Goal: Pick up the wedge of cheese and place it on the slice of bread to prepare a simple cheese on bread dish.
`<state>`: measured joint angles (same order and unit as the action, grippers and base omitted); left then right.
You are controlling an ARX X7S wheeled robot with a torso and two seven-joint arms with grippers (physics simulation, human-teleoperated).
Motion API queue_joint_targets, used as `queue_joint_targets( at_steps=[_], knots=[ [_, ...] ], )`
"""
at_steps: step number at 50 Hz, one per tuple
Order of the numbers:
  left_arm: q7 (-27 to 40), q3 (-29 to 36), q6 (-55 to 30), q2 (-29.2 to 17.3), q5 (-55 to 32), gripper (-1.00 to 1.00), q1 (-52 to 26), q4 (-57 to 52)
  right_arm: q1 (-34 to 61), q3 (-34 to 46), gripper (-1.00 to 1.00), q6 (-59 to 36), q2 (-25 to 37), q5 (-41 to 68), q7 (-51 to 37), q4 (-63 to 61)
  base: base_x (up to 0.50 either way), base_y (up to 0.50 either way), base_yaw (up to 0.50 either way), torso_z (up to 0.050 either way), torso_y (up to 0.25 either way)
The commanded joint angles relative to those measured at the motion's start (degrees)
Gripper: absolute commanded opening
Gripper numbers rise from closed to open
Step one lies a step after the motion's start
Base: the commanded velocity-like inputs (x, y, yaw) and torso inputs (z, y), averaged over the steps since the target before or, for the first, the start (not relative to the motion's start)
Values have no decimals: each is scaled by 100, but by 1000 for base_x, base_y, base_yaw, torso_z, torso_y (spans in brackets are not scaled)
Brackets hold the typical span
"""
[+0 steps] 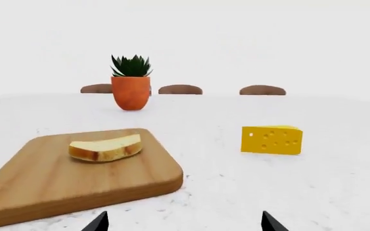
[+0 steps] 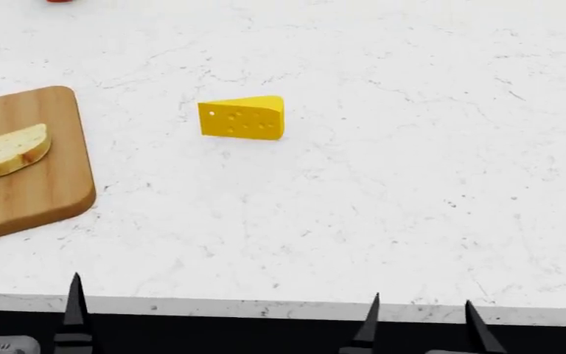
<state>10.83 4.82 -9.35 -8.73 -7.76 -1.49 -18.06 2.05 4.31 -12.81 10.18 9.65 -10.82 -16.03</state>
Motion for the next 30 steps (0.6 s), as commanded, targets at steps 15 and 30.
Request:
queue_joint_targets(
  at_steps=[15, 30],
  knots=[
    [239, -103, -1744, -362, -484, 100, -820, -1716, 1028, -450, 100, -1595, 472, 402, -351, -1233, 0, 0, 0, 0, 0],
    [413, -139, -3365, -697, -696, 100, -2201, -2624, 2003, -486, 100, -2523, 736, 506, -481, -1828, 0, 0, 0, 0, 0]
  ],
)
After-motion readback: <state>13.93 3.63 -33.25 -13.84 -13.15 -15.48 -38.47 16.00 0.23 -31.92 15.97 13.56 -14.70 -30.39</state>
